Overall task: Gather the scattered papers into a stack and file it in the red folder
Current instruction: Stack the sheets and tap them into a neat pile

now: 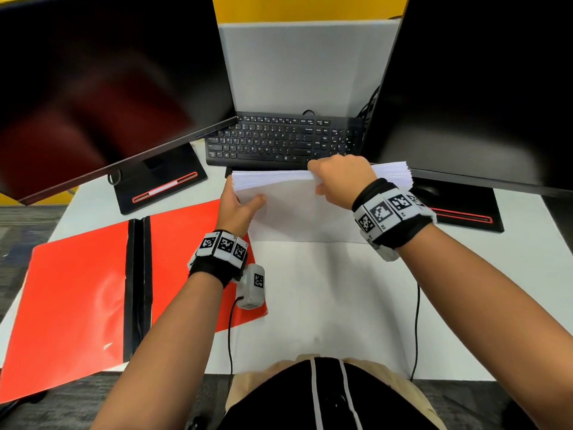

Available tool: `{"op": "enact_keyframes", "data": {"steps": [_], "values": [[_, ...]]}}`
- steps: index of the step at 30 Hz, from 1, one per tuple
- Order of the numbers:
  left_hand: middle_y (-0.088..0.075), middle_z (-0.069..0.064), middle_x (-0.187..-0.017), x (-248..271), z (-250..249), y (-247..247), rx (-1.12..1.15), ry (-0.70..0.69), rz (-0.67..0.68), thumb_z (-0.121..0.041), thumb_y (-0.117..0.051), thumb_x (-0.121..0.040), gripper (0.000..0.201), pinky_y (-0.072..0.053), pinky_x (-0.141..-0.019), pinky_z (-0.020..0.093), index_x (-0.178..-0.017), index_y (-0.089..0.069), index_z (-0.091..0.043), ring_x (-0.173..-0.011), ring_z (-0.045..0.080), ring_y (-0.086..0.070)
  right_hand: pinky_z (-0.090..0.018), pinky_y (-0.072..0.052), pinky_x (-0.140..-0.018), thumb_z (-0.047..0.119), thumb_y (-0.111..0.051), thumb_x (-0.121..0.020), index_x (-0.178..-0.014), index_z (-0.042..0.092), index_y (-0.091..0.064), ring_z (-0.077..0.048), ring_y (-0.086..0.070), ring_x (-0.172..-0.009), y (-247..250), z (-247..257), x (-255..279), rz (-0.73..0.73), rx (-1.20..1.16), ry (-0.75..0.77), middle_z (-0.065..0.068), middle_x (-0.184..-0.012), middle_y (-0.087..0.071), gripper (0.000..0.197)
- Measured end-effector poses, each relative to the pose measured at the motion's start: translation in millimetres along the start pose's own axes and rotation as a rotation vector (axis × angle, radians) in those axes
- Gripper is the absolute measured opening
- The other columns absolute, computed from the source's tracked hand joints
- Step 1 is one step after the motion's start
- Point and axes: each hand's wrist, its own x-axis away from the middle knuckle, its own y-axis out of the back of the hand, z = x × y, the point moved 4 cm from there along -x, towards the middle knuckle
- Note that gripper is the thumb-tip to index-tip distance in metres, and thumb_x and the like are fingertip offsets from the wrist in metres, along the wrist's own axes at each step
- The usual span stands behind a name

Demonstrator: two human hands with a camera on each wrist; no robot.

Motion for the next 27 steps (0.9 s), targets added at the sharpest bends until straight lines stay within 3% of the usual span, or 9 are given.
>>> {"op": "enact_keyframes", "data": {"steps": [5,7,9,13,15,18,21,24,27], "values": [[-0.067,-0.004,-0.090,3.3,17.1,15.1,0.016,0.079,-0.039,0.011,-0.064,-0.080,0.036,-0.052,-0.084,0.027,-0.095,-0.052,-0.020,-0.084,0.009,-0.064,-0.033,-0.036,-0.066,0.016,-0.053,-0.089,-0.107,0.013,-0.055,-0.038,-0.062,-0.096,15.0,-3.7,6.3,-0.052,-0.019,-0.004,-0.014,-0.105,-0.066,0.018],[-0.067,-0.002,-0.082,9.9,30.0,27.5,0.066,0.149,-0.095,0.003,-0.069,-0.078,0.026,-0.050,-0.082,0.029,-0.086,-0.055,-0.017,-0.077,0.011,-0.065,-0.035,-0.039,-0.069,0.022,-0.058,-0.088,-0.103,0.014,-0.057,-0.037,-0.062,-0.096,27.0,-13.8,10.7,-0.105,-0.094,-0.013,-0.014,-0.101,-0.067,0.018],[-0.068,0.008,-0.095,15.7,40.1,34.3,0.189,0.216,-0.105,-0.008,-0.069,-0.078,0.019,-0.050,-0.088,0.036,-0.095,-0.061,-0.013,-0.084,0.019,-0.067,-0.037,-0.044,-0.075,0.028,-0.066,-0.083,-0.096,0.012,-0.059,-0.034,-0.061,-0.095,36.1,-29.4,17.3,-0.152,-0.240,-0.033,-0.012,-0.095,-0.067,0.021],[-0.055,0.017,-0.130,19.3,31.4,21.1,0.442,0.273,0.030,-0.025,-0.073,-0.077,0.065,-0.042,-0.103,0.043,-0.131,-0.048,-0.001,-0.120,0.031,-0.055,-0.041,-0.051,-0.081,0.027,-0.073,-0.072,-0.089,0.006,-0.063,-0.029,-0.065,-0.086,25.0,-63.5,26.6,-0.251,-0.826,-0.118,-0.016,-0.088,-0.069,0.028],[-0.060,0.018,-0.127,16.8,15.2,5.6,0.421,0.230,0.102,-0.020,-0.076,-0.074,0.067,-0.046,-0.102,0.042,-0.131,-0.048,0.002,-0.116,0.030,-0.059,-0.040,-0.054,-0.082,0.020,-0.072,-0.073,-0.102,0.005,-0.065,-0.024,-0.066,-0.087,4.5,-69.8,30.9,-0.303,-1.132,-0.140,-0.020,-0.100,-0.070,0.033],[-0.071,0.008,-0.106,11.3,-10.6,-8.0,0.268,0.093,0.013,0.000,-0.062,-0.083,0.041,-0.055,-0.085,0.032,-0.123,-0.055,-0.007,-0.093,0.019,-0.070,-0.031,-0.054,-0.085,0.005,-0.069,-0.081,-0.116,0.012,-0.060,-0.007,-0.065,-0.088,-32.9,-65.0,39.4,-0.405,-1.365,-0.213,-0.006,-0.104,-0.069,0.037],[-0.065,0.005,-0.112,13.8,-22.0,-14.2,0.065,-0.045,-0.055,0.005,-0.059,-0.088,0.044,-0.053,-0.082,0.018,-0.129,-0.048,-0.005,-0.093,0.005,-0.067,-0.018,-0.051,-0.082,-0.003,-0.061,-0.086,-0.119,0.008,-0.056,0.009,-0.064,-0.084,-70.1,-55.0,49.0,-0.505,-1.505,-0.340,0.005,-0.102,-0.065,0.035],[-0.063,0.001,-0.112,24.1,-10.4,-18.5,-0.003,-0.073,-0.093,0.004,-0.058,-0.088,0.045,-0.050,-0.080,0.011,-0.131,-0.046,-0.003,-0.094,-0.005,-0.064,-0.017,-0.050,-0.083,-0.002,-0.056,-0.090,-0.115,0.019,-0.054,0.006,-0.064,-0.090,-101.8,-41.7,57.7,-0.516,-1.623,-0.427,0.004,-0.107,-0.065,0.033],[-0.061,0.009,-0.120,30.7,6.9,-21.5,-0.025,-0.067,-0.102,-0.001,-0.061,-0.087,0.045,-0.051,-0.089,0.018,-0.129,-0.045,-0.009,-0.105,0.009,-0.062,-0.018,-0.050,-0.087,0.003,-0.055,-0.092,-0.126,0.016,-0.046,0.001,-0.062,-0.099,-121.7,-32.3,63.4,-0.489,-1.669,-0.452,-0.001,-0.117,-0.061,0.038]]}}
